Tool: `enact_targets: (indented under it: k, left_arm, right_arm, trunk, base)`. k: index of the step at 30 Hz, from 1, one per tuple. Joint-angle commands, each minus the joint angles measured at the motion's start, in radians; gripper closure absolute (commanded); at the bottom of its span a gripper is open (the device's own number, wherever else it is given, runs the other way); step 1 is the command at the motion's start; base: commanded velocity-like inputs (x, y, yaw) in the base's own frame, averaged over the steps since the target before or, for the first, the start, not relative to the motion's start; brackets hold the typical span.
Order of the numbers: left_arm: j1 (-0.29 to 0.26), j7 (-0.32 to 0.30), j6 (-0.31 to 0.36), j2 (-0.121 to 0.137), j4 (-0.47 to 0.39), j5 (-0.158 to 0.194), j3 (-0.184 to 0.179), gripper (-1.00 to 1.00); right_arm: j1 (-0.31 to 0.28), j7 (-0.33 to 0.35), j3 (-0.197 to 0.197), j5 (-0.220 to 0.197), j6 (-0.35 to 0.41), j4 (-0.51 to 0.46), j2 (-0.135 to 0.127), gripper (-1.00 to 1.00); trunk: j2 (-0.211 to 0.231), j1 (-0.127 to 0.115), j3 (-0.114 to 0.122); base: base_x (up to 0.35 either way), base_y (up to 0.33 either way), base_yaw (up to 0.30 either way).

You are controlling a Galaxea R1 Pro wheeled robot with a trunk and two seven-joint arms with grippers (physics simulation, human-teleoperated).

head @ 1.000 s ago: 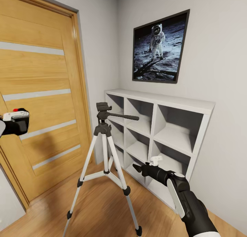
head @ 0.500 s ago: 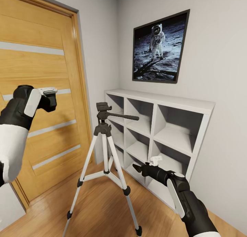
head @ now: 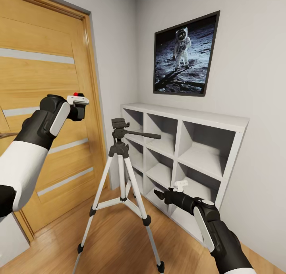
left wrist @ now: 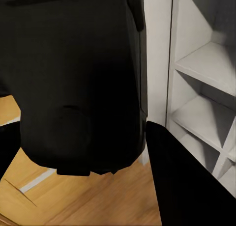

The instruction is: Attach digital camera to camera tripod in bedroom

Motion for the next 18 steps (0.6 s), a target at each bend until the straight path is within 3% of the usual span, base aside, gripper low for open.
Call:
enact_targets:
  k: [1, 6, 8, 12, 16, 18]
  left_arm:
    - [-0.001, 0.007, 0.003, 0.002, -0.005, 0.007, -0.004, 1.0]
    - [0.0, 0.011, -0.001, 0.005, -0.003, 0.007, -0.004, 1.0]
    - [0.0, 0.014, -0.001, 0.005, -0.004, 0.006, -0.004, 1.0]
    - [0.0, 0.017, -0.002, 0.005, -0.008, 0.005, -0.004, 1.0]
    - [0.0, 0.018, -0.003, 0.0, -0.001, 0.005, -0.004, 1.0]
    - [0.0, 0.019, -0.003, -0.003, 0.006, 0.006, -0.004, 1.0]
  right_arm:
    - [0.0, -0.001, -0.001, -0.008, 0.008, -0.001, 0.0, -1.0]
    - [-0.001, 0.013, 0.0, -0.009, 0.005, -0.002, 0.0, -1.0]
    - [0.0, 0.057, 0.0, -0.009, 0.002, -0.003, 0.0, -1.0]
    - [-0.001, 0.212, -0.001, -0.005, -0.003, -0.003, 0.0, -1.0]
    - [0.0, 0.303, -0.002, 0.037, -0.005, 0.005, 0.0, -1.0]
    - [0.0, 0.322, -0.004, 0.095, -0.013, 0.015, 0.001, -1.0]
  trunk:
    - [-0.001, 0.0, -0.001]
    - [-0.001, 0.0, -0.001]
    - [-0.001, 0.0, -0.001]
    - [-0.001, 0.0, -0.001]
    - [-0.001, 0.0, -0.001]
    - [-0.001, 0.0, -0.001]
  base:
    - [0.0, 0.0, 0.0]
    - [0.0, 0.0, 0.0]
    - [0.0, 0.0, 0.0]
    - [0.0, 0.0, 0.0]
    - [0.0, 0.0, 0.0]
    - [0.0, 0.0, 0.0]
